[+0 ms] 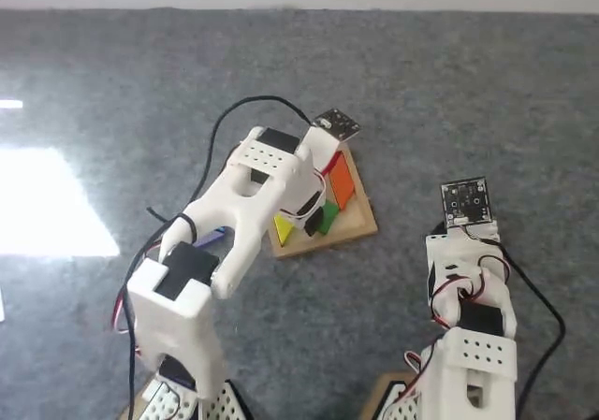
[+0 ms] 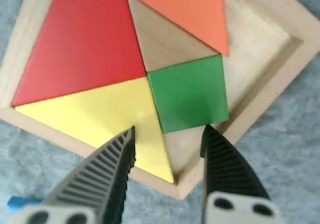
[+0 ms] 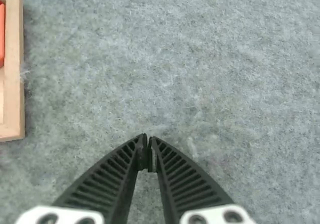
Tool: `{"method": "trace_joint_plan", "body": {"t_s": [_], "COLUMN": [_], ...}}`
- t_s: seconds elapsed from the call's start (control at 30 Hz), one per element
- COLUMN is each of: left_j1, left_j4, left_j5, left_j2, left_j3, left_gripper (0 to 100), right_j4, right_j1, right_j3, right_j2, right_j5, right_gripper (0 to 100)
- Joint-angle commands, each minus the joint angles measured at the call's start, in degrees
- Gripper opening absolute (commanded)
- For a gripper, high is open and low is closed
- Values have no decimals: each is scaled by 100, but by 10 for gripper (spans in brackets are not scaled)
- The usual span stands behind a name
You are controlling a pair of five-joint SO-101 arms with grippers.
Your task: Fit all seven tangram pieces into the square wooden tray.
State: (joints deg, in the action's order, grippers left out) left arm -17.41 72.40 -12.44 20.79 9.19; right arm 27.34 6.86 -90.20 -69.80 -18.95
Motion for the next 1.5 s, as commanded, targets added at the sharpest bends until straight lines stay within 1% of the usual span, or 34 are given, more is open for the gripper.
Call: {"method": "trace_joint_plan", "body": {"t_s": [0.0, 0.17, 0.23, 0.3, 0.37, 0.4, 0.53, 0.7, 0.83, 0.9, 0.97, 1.13, 1.27, 1.37, 1.47], "left_j1": [18, 70, 211, 484, 923, 1160, 1899, 2400, 2716, 2910, 3068, 3103, 2875, 2629, 2549], "left_j4": [448, 862, 1099, 1178, 1160, 1116, 800, 325, -9, -35, -88, -352, -369, -369, -369], "left_j5": [-18, -9, 0, 9, -35, -62, -563, -905, -870, -703, -747, -695, -185, 105, 316], "left_j2": [-369, -1275, -1538, -1662, -1688, -1679, -1749, -1741, -1741, -1705, -1741, -1732, -1644, -1512, -1222], "left_j3": [-347, -338, -330, -215, -22, 101, 708, 1420, 1666, 1648, 1640, 1631, 1393, 1341, 1323], "left_gripper": [202, 202, 202, 202, 202, 202, 202, 202, 202, 202, 202, 204, 205, 206, 205], "right_j4": [-145, -145, -145, -145, -145, -145, -145, -145, -145, -145, -145, -145, -145, -145, -145], "right_j1": [48, 48, 48, 48, 48, 57, 57, 57, 57, 57, 57, 48, 48, 48, 48], "right_j3": [53, 53, 53, 53, 53, 53, 53, 53, 53, 53, 53, 53, 53, 53, 53], "right_j2": [-154, -154, -154, -154, -154, -154, -154, -154, -154, -154, -154, -145, -145, -136, -136], "right_j5": [-62, -62, -62, -62, -62, -62, -62, -62, -62, -62, -62, -62, -62, -62, -62], "right_gripper": [6, 6, 6, 6, 6, 6, 6, 6, 6, 6, 6, 6, 6, 6, 6]}}
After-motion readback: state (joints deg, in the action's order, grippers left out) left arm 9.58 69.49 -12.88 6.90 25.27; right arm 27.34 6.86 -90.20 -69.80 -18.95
